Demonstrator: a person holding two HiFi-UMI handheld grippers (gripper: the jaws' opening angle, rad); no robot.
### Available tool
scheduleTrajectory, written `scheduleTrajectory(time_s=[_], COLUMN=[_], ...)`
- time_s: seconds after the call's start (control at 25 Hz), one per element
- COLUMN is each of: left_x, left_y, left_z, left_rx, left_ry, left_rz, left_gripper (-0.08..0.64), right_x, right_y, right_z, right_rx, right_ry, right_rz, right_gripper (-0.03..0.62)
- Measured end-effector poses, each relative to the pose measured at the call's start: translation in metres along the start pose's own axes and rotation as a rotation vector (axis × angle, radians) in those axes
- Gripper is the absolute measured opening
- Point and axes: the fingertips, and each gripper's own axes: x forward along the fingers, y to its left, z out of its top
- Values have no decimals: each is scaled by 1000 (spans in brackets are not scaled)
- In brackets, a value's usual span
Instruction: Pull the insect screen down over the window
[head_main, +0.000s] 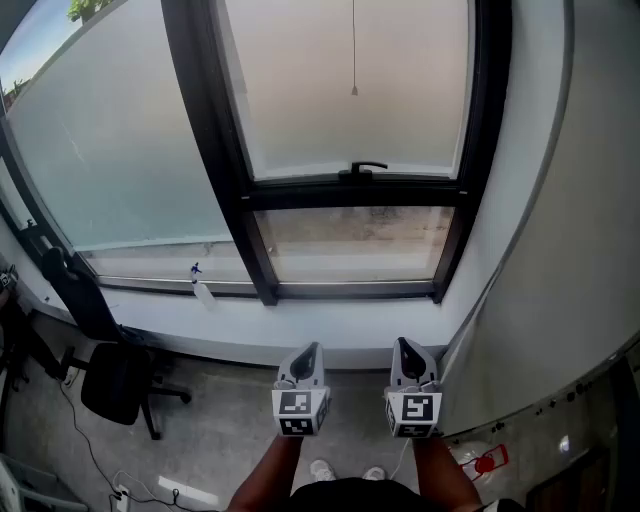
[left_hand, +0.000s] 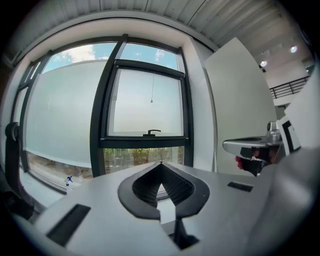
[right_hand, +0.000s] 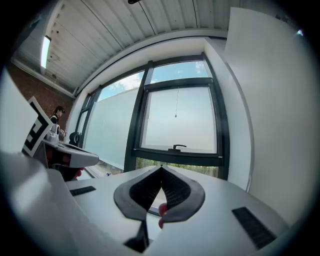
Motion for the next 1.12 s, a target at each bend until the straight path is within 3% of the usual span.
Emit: scheduleTrajectory(time_s=[0.32,0.56,1.12], left_x=[2,1,3], left_y=[-2,1,3], left_z=[-8,2,-10], left_rx=[24,-36,18], left_ry=[0,-29,-14], left_rz=[-12,-13,-38], left_gripper=[3,3,3], right_x=[1,3,11], right_y=[7,11,18], right_z=[-5,-4,-12], right_rx=[-18,6,18], right_ry=[13,-1,30], right_rz=[11,27,22], right_gripper=[3,5,5])
